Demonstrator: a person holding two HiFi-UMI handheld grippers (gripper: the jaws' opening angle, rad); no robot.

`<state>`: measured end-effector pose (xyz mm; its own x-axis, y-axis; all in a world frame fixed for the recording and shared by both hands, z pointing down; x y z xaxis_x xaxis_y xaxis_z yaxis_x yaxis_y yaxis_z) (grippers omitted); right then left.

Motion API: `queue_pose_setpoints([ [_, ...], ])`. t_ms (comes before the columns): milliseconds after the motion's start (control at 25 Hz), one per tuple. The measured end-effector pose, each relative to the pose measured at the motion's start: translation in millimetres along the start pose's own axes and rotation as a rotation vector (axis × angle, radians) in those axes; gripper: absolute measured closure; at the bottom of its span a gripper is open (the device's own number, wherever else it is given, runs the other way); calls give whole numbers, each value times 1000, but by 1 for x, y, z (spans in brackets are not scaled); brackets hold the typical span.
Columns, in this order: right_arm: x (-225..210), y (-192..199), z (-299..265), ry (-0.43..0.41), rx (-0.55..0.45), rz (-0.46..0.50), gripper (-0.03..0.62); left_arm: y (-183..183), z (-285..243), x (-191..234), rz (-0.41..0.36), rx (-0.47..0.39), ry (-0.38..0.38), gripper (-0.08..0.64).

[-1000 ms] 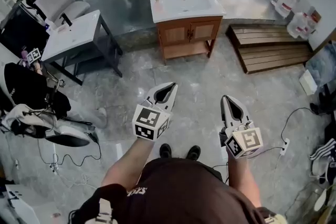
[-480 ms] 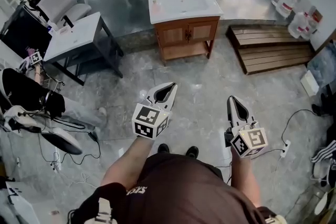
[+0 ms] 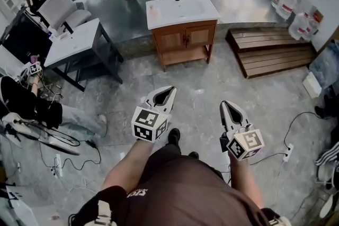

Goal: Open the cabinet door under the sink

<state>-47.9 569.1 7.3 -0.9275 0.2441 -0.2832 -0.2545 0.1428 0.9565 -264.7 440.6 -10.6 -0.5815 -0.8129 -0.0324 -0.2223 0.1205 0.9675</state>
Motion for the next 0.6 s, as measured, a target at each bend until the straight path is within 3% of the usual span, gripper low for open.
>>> queue_pose_setpoints([
  [320,-24,0,-51,57,40,-14,574,3,-47,49,16,11,9,543],
  [600,-49,-11,-152,72,75,-14,574,4,-113,125,38,6,35,543],
])
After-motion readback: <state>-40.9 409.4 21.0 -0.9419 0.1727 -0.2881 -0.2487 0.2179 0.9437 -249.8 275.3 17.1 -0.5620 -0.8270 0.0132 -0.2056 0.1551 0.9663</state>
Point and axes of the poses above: the fingertips, and each gripper's own axes: z backward along the fingers, x to its left, y out of its underside, the point moved 7 cm from there along z, backward along the fingers, and after that the axes turned 3 degrees about -z, right-handed, at the moved point
